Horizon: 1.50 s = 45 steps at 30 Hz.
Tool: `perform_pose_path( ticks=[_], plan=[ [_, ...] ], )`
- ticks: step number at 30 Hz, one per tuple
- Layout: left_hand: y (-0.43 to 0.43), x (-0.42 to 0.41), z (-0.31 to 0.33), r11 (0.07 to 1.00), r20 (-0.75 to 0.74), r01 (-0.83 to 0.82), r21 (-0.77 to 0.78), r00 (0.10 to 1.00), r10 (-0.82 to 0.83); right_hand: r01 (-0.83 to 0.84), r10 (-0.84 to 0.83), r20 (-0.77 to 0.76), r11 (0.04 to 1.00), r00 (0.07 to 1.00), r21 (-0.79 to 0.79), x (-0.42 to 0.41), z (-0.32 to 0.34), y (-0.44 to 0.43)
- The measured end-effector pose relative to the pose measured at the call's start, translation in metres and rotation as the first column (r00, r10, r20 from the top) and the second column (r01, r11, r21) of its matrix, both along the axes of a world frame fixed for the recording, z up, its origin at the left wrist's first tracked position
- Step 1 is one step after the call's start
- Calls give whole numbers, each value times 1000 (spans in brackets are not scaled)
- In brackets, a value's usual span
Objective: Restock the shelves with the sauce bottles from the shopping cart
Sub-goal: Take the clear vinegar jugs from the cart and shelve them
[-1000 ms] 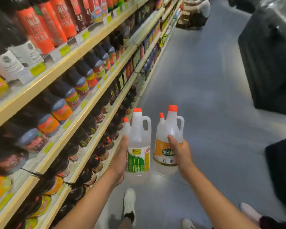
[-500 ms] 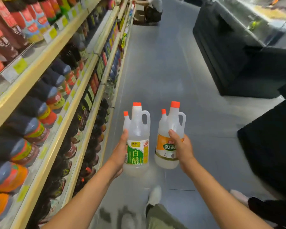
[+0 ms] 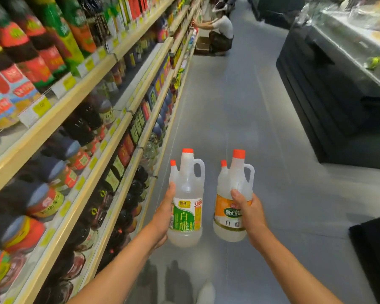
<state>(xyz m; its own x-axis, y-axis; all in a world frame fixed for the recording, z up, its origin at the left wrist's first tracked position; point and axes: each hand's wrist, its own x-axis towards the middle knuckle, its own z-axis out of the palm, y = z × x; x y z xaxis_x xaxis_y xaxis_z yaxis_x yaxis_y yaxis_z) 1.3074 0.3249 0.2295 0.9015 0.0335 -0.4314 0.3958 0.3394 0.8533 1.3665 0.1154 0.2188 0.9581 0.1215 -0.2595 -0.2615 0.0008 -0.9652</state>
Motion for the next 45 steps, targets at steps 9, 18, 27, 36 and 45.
perform_pose_path(
  ticks=[9, 18, 27, 36, 45],
  plan=[
    [35, 150, -6, 1000, -18, -26, -5, 1000, 26, -41, 41, 5, 999, 999, -11, 156, 6, 30],
    [87, 318, -13, 999, 30, 34, -4, 999, -33, 49, -48, 17, 998, 999, -33, 311, 15, 76],
    [114, 453, -13, 999, 42, -24, -21, 999, 25, 44, -44, 10, 999, 999, -26, 451, 24, 104],
    [137, 549, -15, 962, -81, -265, -71, 962, 260, -182, 182, -7, 980, 983, -78, 596, 22, 140],
    [210, 591, -22, 897, -56, -442, -16, 896, 441, -400, 400, -20, 911, 916, -102, 681, 18, 250]
  ],
)
